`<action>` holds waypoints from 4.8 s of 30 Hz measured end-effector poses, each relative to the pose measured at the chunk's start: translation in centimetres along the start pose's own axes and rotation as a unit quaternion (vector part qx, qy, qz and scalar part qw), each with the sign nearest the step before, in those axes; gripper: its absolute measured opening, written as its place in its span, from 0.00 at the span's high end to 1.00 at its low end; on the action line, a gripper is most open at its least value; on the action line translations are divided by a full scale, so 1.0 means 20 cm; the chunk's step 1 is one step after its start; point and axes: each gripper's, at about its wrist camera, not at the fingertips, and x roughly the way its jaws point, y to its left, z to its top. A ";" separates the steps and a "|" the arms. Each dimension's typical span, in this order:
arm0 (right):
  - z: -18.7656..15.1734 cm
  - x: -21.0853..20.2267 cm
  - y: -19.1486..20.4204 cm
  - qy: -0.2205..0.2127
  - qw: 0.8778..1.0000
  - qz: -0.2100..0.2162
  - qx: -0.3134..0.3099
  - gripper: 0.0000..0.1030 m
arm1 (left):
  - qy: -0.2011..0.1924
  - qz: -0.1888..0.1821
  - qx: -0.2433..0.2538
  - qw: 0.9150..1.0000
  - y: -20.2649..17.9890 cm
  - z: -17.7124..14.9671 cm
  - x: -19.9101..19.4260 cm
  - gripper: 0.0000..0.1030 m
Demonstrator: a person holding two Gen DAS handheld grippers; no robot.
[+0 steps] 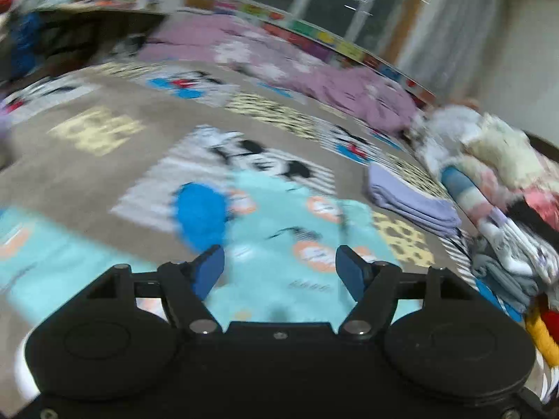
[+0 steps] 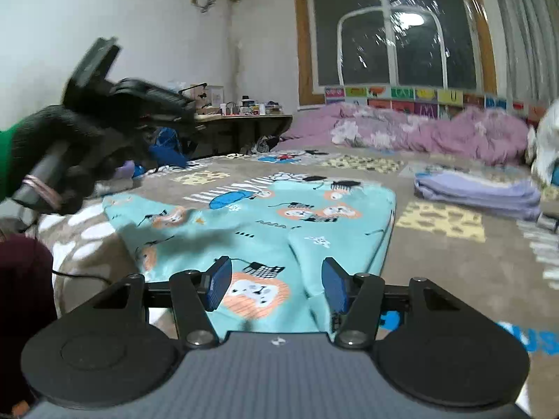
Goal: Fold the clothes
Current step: 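Grasp the other sleeve cuff with the left gripper and lift it, then grasp the sleeve cuff with the right gripper while the left gripper releases it, then carry the held sleeve across the shirt body with the right gripper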
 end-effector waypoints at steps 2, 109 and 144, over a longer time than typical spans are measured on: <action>0.00 -0.02 0.06 0.003 1.000 -0.005 -0.022 0.44 | -0.005 0.014 -0.035 0.999 0.11 -0.04 -0.07 0.32; -0.20 0.23 -0.80 -0.005 0.862 -0.004 0.507 0.31 | -0.013 -0.030 0.088 0.996 -0.01 -0.34 -0.19 0.51; -0.01 0.08 -0.77 -0.077 0.896 -0.041 0.435 0.91 | -0.010 -0.003 0.433 0.901 -0.39 -0.81 -0.05 0.66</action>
